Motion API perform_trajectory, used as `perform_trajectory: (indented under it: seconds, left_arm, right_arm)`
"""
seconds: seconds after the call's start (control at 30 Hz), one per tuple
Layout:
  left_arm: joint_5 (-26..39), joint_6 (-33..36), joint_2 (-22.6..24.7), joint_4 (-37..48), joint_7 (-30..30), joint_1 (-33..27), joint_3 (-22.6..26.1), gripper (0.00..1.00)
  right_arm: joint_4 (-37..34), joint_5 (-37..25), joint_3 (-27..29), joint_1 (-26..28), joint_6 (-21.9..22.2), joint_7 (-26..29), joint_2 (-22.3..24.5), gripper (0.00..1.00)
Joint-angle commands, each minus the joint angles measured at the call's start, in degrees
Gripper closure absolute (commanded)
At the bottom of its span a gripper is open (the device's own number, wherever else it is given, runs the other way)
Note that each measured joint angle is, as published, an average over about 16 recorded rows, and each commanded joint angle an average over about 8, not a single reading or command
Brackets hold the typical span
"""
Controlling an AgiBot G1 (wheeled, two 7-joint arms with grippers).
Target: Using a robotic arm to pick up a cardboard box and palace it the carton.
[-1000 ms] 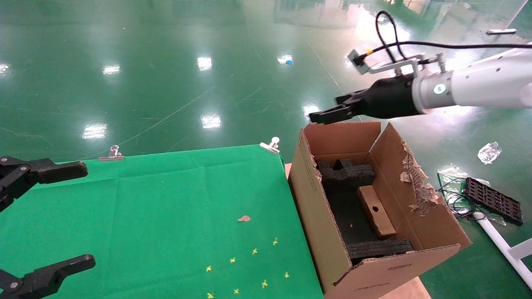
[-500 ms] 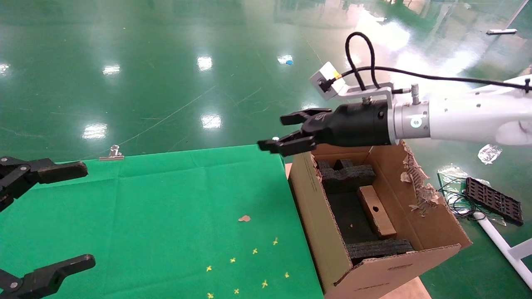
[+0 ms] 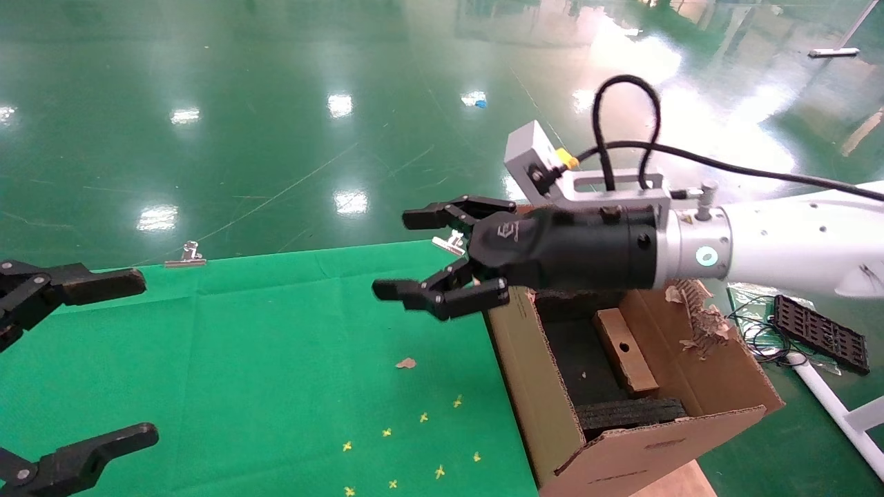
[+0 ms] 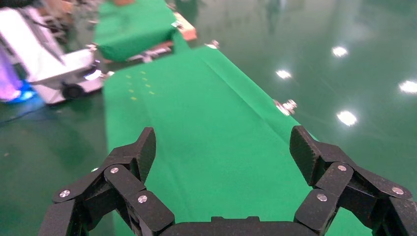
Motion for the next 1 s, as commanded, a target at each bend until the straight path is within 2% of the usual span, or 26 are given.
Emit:
perform_trajectory:
  seconds: [0.03, 0.53, 0.7, 1.0]
  left_arm:
    - [0.0, 0.0, 0.0, 0.0, 0.0, 0.0, 0.0, 0.00]
    - [0.0, 0.0, 0.0, 0.0, 0.0, 0.0, 0.0, 0.00]
    - [0.0, 0.0, 0.0, 0.0, 0.0, 0.0, 0.0, 0.00]
    - [0.0, 0.0, 0.0, 0.0, 0.0, 0.0, 0.0, 0.00]
  right_arm:
    - [1.9, 1.3, 2.2, -2.1, -0.9, -1.1, 0.3, 0.00]
    - [14.3, 9.9, 16.9, -15.8, -7.0, -8.1, 2.4, 0.00]
    - [15.8, 11.1, 18.6, -17.5, -7.7, -8.7, 2.6, 0.00]
    - [15.0, 10.5, 17.7, -16.6, -7.3, -8.4, 2.6, 0.00]
